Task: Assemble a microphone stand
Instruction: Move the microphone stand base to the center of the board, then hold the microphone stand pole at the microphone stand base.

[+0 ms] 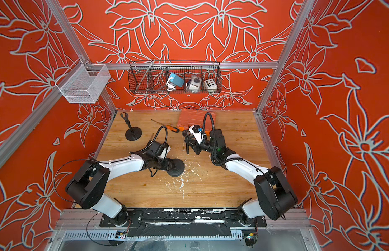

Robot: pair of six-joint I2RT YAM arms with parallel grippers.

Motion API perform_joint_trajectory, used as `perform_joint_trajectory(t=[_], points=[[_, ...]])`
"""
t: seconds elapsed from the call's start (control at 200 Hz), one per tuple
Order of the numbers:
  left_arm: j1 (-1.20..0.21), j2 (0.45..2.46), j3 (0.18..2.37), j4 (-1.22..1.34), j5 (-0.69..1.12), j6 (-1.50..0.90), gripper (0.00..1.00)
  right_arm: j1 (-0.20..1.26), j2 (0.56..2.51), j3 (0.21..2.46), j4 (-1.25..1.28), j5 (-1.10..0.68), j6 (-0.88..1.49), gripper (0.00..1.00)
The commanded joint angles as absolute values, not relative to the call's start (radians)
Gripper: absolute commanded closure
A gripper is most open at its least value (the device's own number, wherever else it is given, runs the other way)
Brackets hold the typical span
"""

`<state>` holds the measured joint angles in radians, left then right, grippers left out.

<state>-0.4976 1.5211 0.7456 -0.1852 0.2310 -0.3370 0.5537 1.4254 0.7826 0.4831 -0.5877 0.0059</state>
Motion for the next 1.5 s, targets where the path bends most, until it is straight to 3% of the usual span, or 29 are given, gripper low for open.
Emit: perform_joint_trajectory(t=[0.0, 0.24, 0.671, 1.071, 1.491], points=[[-0.505, 1.414, 0.71, -0.166, 0.277, -0.32, 0.36, 0.569, 1.423, 0.775, 0.553, -0.631, -0.028, 1.0], [-0.505, 1.344, 0.636, -0.064, 0.216, -0.289, 0.26, 0.598, 1.433, 0.787, 0.554, -0.626, -0.062, 1.0], [-0.505, 1.199, 0.381, 0.339, 0.215, -0.243, 0.31, 0.662, 1.463, 0.748, 0.65, -0.509, -0.087, 1.0], [-0.504, 1.109, 0.422, 0.067, 0.061, -0.282, 0.3, 0.766, 1.525, 0.698, 0.753, -0.465, 0.004, 1.0], [-0.505, 1.116, 0.386, 0.108, 0.064, -0.257, 0.28, 0.787, 1.579, 0.637, 0.899, -0.486, 0.09, 1.0]])
